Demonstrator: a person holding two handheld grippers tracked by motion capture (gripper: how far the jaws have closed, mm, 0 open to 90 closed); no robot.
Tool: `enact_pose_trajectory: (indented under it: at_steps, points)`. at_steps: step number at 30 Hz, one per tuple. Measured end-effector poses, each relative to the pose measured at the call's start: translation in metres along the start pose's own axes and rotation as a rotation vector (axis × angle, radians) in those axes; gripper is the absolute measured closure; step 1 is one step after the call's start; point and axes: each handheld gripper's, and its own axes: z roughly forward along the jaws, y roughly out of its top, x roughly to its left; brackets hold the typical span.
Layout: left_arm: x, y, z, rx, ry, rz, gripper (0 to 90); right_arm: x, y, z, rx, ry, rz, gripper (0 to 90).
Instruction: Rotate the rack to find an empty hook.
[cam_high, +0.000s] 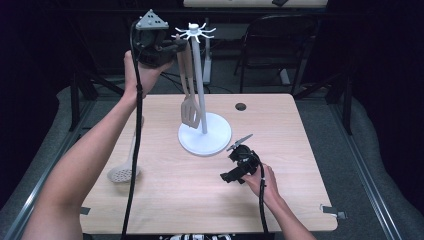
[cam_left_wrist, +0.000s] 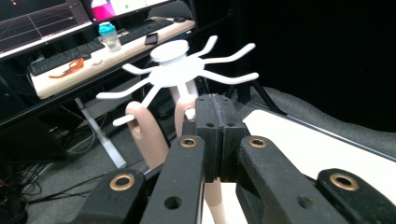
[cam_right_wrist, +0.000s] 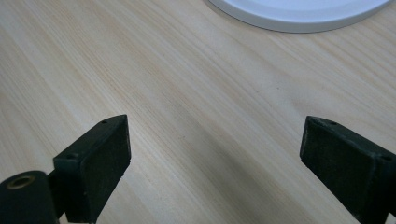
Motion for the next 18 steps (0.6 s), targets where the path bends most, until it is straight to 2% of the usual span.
enact_pose_trajectory:
  at_steps: [5,6,8,9,15,18]
  points:
    - [0.007,-0.002,0.0,0.005,0.022,-0.012,90.0,0.001,0.0,0.0,-0.003,-0.004,0.006,8.4]
    - [0.008,-0.002,0.0,0.009,0.025,-0.014,90.0,0.002,0.0,0.002,-0.03,0.009,0.028,8.4]
    - [0.011,-0.002,0.0,0.009,0.032,-0.019,90.0,0.002,0.0,0.001,-0.014,0.006,0.013,8.4]
    - [0.012,-0.003,0.001,0.009,0.035,-0.022,90.0,0.002,0.0,0.002,-0.031,0.007,0.029,8.4]
    - [0.018,-0.003,0.002,0.018,0.048,-0.034,90.0,0.001,0.0,0.002,-0.016,0.0,0.016,8.4]
    - [0.02,-0.004,0.004,0.019,0.054,-0.038,90.0,0.002,0.0,0.002,-0.026,0.009,0.025,8.4]
